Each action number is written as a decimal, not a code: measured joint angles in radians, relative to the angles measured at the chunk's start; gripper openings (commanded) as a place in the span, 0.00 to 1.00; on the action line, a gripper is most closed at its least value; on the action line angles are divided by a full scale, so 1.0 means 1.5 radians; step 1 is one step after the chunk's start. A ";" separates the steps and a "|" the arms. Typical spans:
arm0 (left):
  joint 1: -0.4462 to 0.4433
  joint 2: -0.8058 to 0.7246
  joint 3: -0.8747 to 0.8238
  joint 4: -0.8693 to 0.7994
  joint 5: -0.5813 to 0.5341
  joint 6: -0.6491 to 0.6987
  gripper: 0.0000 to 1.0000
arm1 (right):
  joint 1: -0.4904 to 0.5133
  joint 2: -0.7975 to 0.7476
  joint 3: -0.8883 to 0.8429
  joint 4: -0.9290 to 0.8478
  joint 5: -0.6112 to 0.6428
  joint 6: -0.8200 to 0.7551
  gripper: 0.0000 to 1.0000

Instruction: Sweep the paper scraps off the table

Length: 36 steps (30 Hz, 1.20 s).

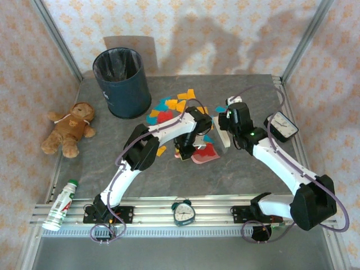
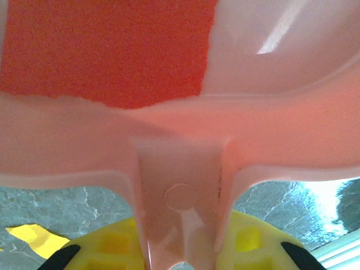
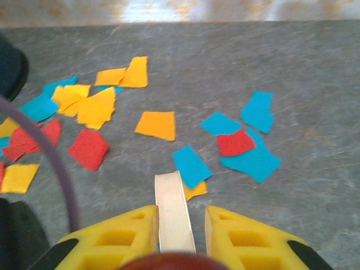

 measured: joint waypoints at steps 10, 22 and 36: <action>0.030 -0.025 -0.015 0.014 -0.001 -0.002 0.00 | -0.067 0.047 0.010 0.043 0.098 -0.005 0.00; 0.037 -0.025 -0.015 0.015 -0.002 -0.003 0.00 | -0.084 0.176 0.100 0.076 0.029 -0.073 0.00; 0.048 -0.008 0.011 0.014 -0.005 -0.003 0.00 | -0.068 0.246 0.151 0.075 -0.065 -0.126 0.00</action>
